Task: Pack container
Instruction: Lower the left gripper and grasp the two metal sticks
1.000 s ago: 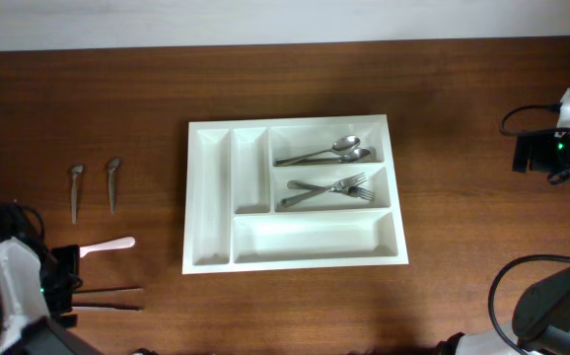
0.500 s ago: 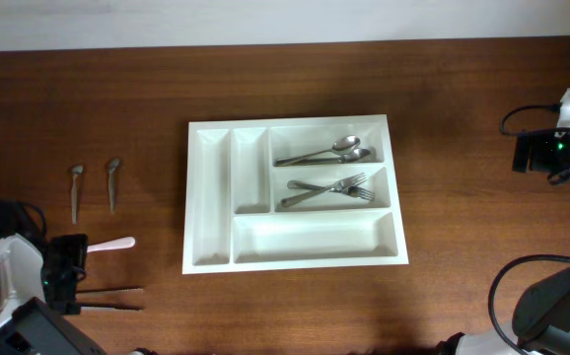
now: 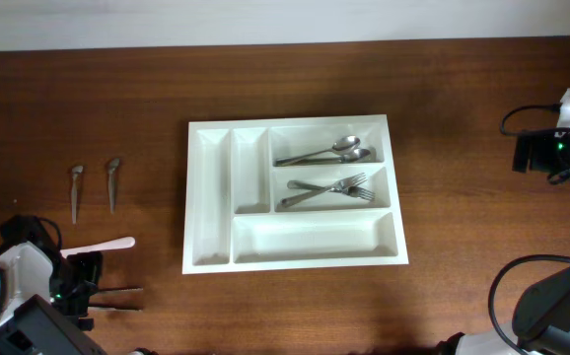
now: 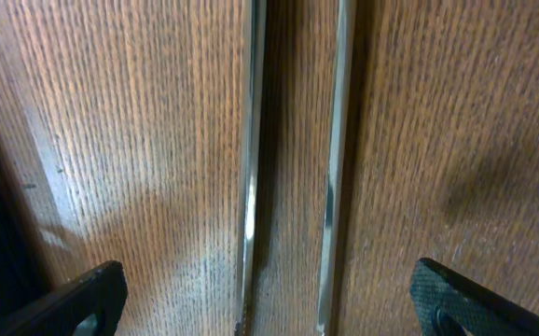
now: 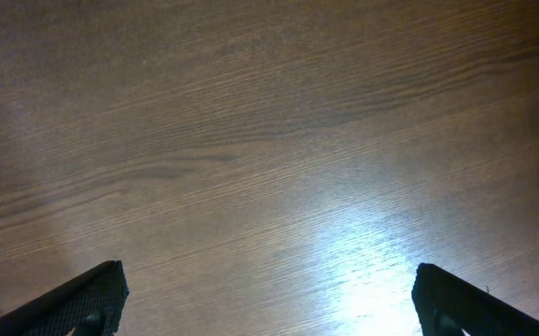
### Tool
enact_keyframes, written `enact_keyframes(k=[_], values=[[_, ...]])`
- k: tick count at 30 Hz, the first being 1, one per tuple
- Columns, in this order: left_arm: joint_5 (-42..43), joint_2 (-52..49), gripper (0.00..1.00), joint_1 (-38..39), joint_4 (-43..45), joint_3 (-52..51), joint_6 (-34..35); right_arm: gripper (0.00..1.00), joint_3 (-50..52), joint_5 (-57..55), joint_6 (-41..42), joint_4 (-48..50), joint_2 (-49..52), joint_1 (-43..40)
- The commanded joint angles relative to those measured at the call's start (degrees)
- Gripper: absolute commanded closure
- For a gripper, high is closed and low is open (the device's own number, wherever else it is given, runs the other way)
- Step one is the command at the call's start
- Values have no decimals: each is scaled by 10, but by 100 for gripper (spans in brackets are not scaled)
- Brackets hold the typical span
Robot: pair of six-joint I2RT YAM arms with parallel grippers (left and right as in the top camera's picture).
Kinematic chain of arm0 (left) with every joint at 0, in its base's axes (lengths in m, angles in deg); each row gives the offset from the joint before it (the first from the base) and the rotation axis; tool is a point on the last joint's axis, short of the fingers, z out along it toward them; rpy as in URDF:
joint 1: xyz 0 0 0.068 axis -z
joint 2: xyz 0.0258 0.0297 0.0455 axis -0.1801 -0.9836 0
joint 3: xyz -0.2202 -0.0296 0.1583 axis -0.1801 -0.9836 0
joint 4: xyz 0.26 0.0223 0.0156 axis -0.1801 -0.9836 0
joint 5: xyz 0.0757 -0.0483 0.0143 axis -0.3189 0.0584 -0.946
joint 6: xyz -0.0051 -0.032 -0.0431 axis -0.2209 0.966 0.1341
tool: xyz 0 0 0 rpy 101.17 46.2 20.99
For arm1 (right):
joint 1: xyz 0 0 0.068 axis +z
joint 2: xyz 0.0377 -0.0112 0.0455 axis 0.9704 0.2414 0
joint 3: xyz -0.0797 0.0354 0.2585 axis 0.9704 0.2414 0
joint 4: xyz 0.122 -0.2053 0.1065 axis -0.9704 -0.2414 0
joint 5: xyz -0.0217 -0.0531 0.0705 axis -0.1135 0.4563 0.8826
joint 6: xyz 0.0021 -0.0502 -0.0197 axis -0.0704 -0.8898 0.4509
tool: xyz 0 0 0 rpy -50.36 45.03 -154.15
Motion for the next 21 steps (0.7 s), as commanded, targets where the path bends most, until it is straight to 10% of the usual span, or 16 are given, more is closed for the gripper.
enact_keyframes(k=[1, 21], values=[[-16, 9, 1, -2, 19, -10, -26, 1, 4, 3, 5, 0, 1, -1], [-24, 9, 1, -2, 100, -37, -41, 1, 4, 3, 5, 0, 1, -1]])
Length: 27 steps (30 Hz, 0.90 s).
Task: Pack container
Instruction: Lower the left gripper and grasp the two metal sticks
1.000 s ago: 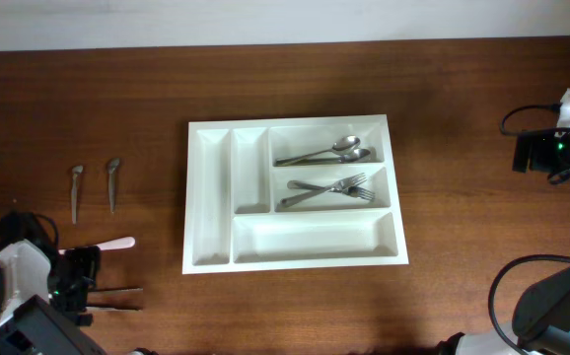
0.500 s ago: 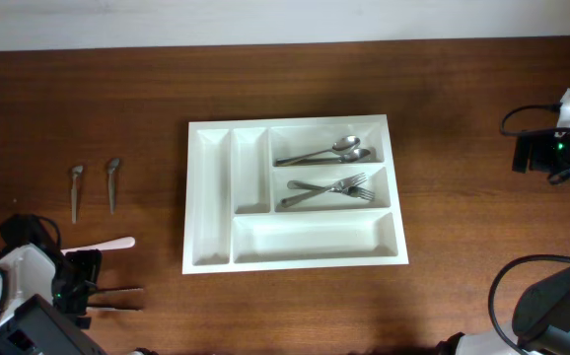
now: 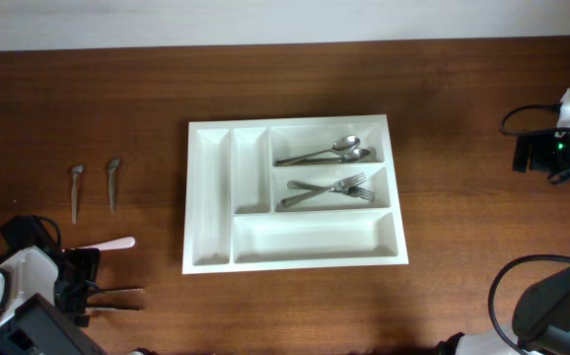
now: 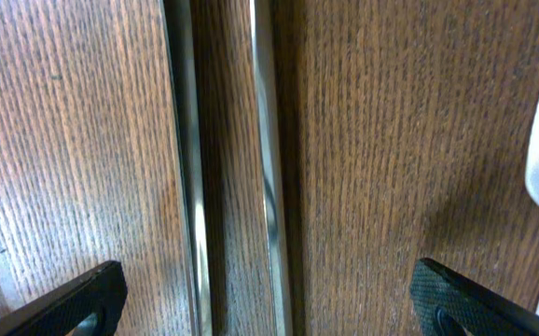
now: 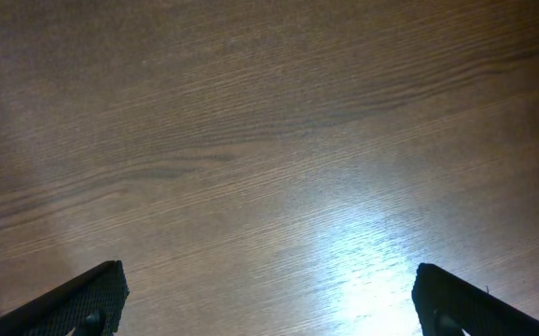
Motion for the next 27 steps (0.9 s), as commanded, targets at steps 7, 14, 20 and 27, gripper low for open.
enact_keyframes(k=[7, 14, 20, 27], values=[[-9, 9, 1, -35, 10, -27, -9, 1, 4, 3, 5, 0, 1, -1], [-9, 9, 1, -66, 17, -31, -42, 1, 4, 3, 5, 0, 1, -1], [-9, 9, 1, -66, 22, -31, -54, 1, 4, 3, 5, 0, 1, -1], [-32, 8, 1, -66, 30, -32, -54, 1, 4, 3, 5, 0, 1, -1]])
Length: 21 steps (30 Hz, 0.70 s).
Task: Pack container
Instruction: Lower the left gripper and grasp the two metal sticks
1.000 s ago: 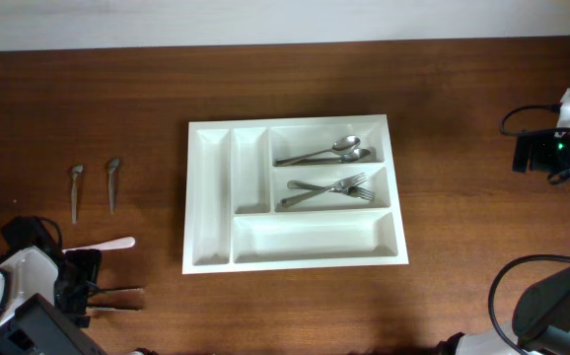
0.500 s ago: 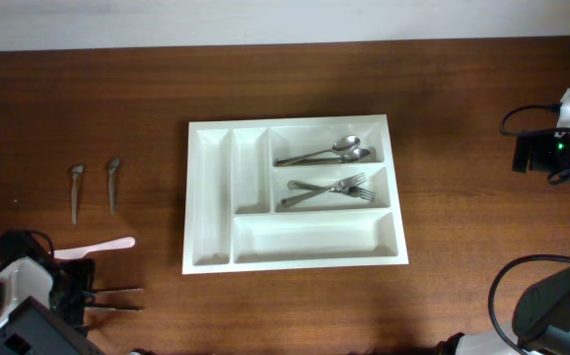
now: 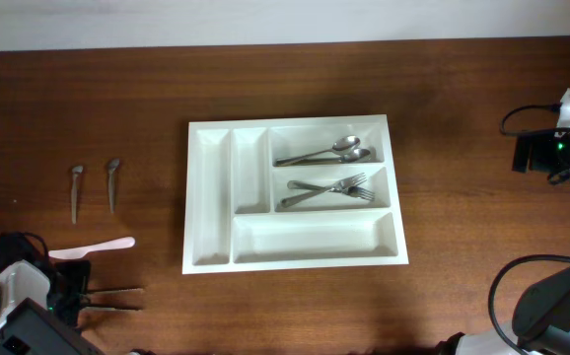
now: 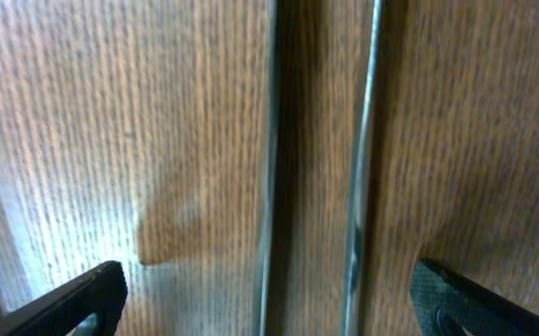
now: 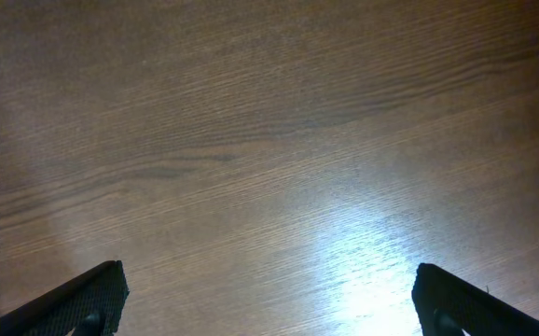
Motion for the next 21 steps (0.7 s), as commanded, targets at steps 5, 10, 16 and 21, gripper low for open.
enact_keyframes(k=[5, 10, 16, 21], values=[[23, 5, 1, -4, -2, -8, -12, 1, 4, 3, 5, 0, 1, -1], [63, 5, 1, -4, 40, -15, -31, 1, 4, 3, 5, 0, 1, -1], [76, 5, 1, -4, 63, -20, -43, 1, 4, 3, 5, 0, 1, -1], [76, 5, 1, -4, 60, -20, -43, 1, 4, 3, 5, 0, 1, -1]])
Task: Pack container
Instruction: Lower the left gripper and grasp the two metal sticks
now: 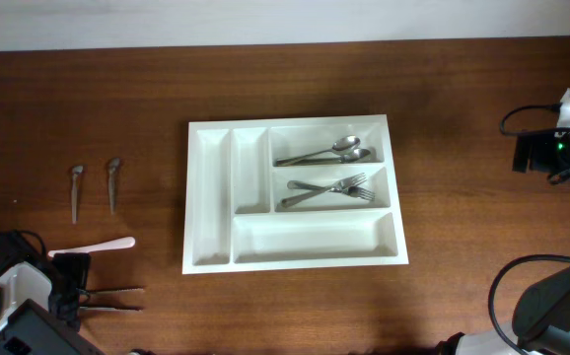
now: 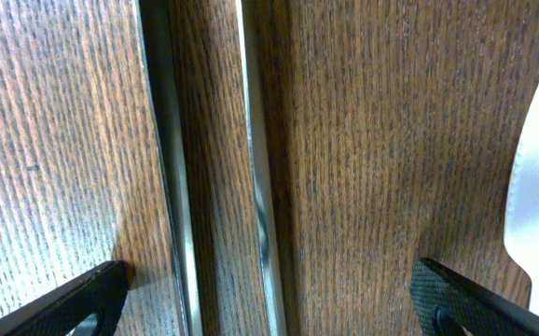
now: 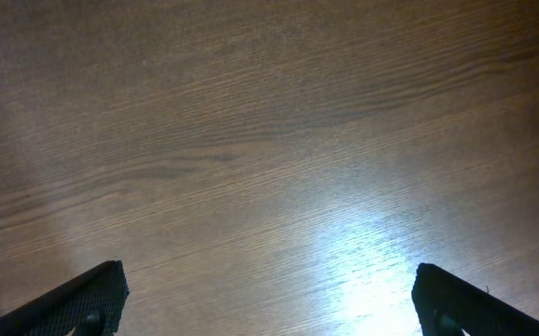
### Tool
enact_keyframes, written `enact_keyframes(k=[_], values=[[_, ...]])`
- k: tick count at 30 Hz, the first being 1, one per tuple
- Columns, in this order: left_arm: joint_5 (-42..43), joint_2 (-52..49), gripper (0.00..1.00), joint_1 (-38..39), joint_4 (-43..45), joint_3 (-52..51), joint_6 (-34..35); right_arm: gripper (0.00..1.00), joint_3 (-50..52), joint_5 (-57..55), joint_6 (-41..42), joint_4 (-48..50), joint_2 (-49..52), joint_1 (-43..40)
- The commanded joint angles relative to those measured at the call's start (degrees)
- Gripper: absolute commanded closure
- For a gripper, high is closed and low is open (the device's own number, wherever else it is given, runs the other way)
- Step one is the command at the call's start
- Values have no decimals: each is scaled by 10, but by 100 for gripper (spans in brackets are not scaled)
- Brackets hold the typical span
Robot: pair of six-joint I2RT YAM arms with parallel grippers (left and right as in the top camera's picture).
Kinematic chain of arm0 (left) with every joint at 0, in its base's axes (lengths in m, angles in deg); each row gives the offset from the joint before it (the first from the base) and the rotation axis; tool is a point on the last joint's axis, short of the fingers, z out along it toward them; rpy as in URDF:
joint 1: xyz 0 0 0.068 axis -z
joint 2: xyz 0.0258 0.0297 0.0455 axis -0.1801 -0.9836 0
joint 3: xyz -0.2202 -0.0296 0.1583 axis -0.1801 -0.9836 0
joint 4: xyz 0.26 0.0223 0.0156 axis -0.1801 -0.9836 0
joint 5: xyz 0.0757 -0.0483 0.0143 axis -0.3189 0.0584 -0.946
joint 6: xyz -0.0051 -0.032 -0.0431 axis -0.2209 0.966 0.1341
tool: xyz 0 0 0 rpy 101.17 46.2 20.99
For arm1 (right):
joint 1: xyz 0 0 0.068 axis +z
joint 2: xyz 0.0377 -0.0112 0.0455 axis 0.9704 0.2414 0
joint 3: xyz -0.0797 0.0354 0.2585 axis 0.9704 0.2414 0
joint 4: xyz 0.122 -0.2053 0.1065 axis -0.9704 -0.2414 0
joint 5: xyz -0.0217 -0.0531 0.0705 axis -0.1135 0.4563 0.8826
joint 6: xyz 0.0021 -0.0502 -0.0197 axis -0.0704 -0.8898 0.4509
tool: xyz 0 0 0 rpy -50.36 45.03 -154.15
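The white cutlery tray (image 1: 211, 197) lies mid-table, with two spoons (image 1: 324, 153) and two forks (image 1: 329, 189) in its right-hand compartments. Two thin metal pieces (image 1: 115, 296) lie side by side at the front left. In the left wrist view they run as two steel strips (image 2: 255, 187) between the tips of my open left gripper (image 2: 269, 303), which hangs low over them. A white plastic knife shows at the right edge. My right gripper (image 3: 269, 299) is open over bare wood at the far right (image 1: 536, 153).
Two small metal utensils (image 1: 75, 189) (image 1: 112, 180) lie on the wood left of the tray. The white knife (image 1: 93, 245) rests just beyond the left gripper. The tray's two tall left slots and long front slot hold nothing.
The left gripper has shifted sideways over the two metal pieces: they now sit left of centre in its view, and the white knife shows at the right edge. The right arm is unchanged.
My left gripper stood open over the two metal pieces throughout. They were centred first, then left of centre with the white knife in view, then right of centre, and now left again. Nothing was taken. The right gripper stayed open and still.
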Motion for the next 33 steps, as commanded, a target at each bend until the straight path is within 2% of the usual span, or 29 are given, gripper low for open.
enact_keyframes(k=[1, 19, 20, 22, 24, 29, 31, 33], values=[[26, 2, 1, -3, 1, -11, -10, 1, 4, 3, 5, 0, 1, -1], [19, 2, 0, -3, -40, -11, -10, 1, 4, 3, 5, 0, 1, -1], [19, 2, 5, -3, -40, -11, -10, 1, 4, 3, 5, 0, 1, -1], [19, 2, 23, -3, -40, -11, -10, 1, 4, 3, 5, 0, 1, -1], [19, 2, 34, -3, -39, -11, -10, 1, 4, 3, 5, 0, 1, -1], [15, 2, 53, -3, -36, -10, -10, 1, 4, 3, 5, 0, 1, -1], [15, 2, 63, -3, -36, -10, -10, 1, 4, 3, 5, 1, 1, -1], [16, 2, 66, -3, -41, -6, -10, 1, 4, 3, 5, 0, 1, 0]])
